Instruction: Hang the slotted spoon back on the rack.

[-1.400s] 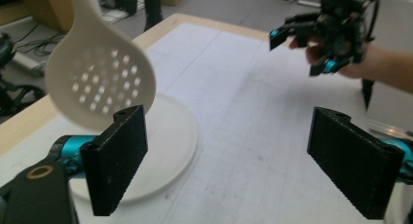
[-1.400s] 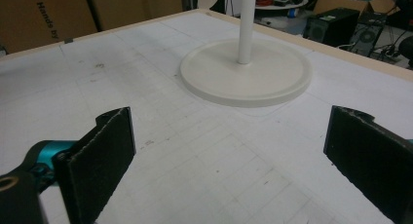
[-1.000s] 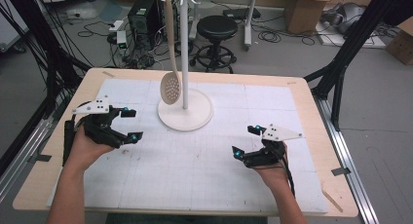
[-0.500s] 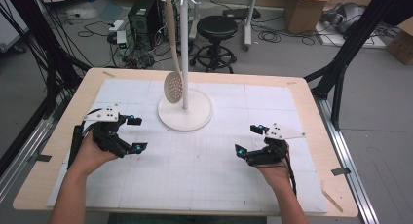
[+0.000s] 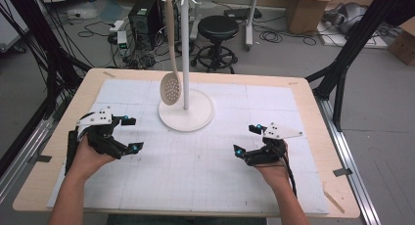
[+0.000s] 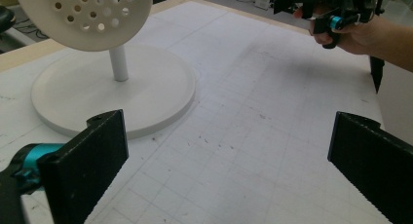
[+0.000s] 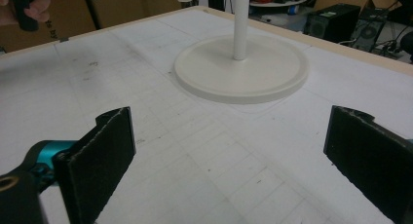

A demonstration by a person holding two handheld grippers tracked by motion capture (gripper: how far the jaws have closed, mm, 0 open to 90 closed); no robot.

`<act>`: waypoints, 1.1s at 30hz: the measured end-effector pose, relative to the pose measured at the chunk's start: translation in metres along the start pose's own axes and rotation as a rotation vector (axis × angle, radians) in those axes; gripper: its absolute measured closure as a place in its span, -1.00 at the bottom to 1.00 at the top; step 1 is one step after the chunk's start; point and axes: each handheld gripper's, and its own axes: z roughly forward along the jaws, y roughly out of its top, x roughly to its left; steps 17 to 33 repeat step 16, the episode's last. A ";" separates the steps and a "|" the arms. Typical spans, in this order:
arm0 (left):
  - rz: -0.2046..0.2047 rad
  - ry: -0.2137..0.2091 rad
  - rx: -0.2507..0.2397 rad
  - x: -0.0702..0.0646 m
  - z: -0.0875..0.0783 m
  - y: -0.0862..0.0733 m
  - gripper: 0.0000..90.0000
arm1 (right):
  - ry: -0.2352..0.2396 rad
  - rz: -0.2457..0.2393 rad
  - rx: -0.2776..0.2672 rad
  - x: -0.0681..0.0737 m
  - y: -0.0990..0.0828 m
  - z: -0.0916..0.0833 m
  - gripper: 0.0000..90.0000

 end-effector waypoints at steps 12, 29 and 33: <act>-0.010 0.000 0.009 0.003 0.003 -0.002 -0.96 | -0.005 0.003 0.005 -0.001 0.000 0.001 -0.93; -0.018 0.000 0.021 0.004 0.005 -0.003 -0.96 | -0.005 0.004 0.003 0.000 0.000 -0.001 -0.93; -0.018 0.000 0.021 0.004 0.005 -0.003 -0.96 | -0.005 0.004 0.003 0.000 0.000 -0.001 -0.93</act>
